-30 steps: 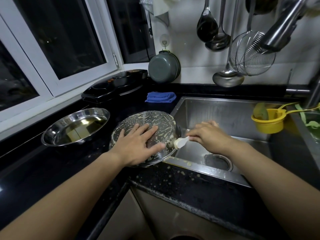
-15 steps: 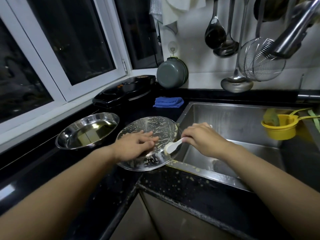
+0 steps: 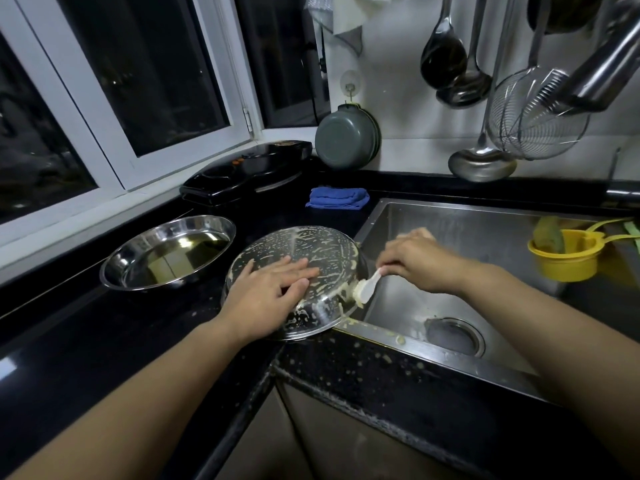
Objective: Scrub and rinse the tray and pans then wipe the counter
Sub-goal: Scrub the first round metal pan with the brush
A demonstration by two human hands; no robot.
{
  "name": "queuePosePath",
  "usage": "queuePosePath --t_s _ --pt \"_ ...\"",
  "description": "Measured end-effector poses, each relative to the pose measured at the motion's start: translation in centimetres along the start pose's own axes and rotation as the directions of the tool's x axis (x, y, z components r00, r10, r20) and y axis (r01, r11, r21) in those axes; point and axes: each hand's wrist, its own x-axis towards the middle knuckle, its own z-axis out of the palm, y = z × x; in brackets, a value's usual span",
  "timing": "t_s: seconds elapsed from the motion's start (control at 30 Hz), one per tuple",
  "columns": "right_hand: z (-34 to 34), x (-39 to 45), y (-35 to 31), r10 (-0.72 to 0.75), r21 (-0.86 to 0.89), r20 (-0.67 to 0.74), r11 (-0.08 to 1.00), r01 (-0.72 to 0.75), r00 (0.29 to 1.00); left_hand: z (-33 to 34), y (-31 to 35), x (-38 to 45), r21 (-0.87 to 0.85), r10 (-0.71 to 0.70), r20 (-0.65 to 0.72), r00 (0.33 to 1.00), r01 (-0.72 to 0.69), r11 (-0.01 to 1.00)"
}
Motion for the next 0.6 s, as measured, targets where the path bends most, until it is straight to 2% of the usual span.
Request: queuePosePath --t_s 0.07,0.2,0.33,0.6 --pt "-0.3 0.6 0.4 0.043 0.049 -0.061 0.998 -0.040 0.997 0.0 0.0 0.0 -0.004 0.005 -0.014 1.000 -0.005 1.000" --pt "0.8 0.4 1.2 0.015 -0.006 0.069 1.000 -0.015 0.997 0.3 -0.3 0.0 -0.007 0.018 -0.033 0.999 -0.018 1.000" --pt "0.2 1.5 1.2 0.081 0.202 -0.074 0.977 -0.065 0.994 0.6 -0.4 0.1 -0.012 0.030 -0.055 0.998 -0.031 0.999" --pt "0.4 -0.2 -0.6 0.164 0.438 0.113 0.877 -0.197 0.980 0.8 -0.5 0.1 0.010 0.040 -0.045 0.998 -0.040 0.999"
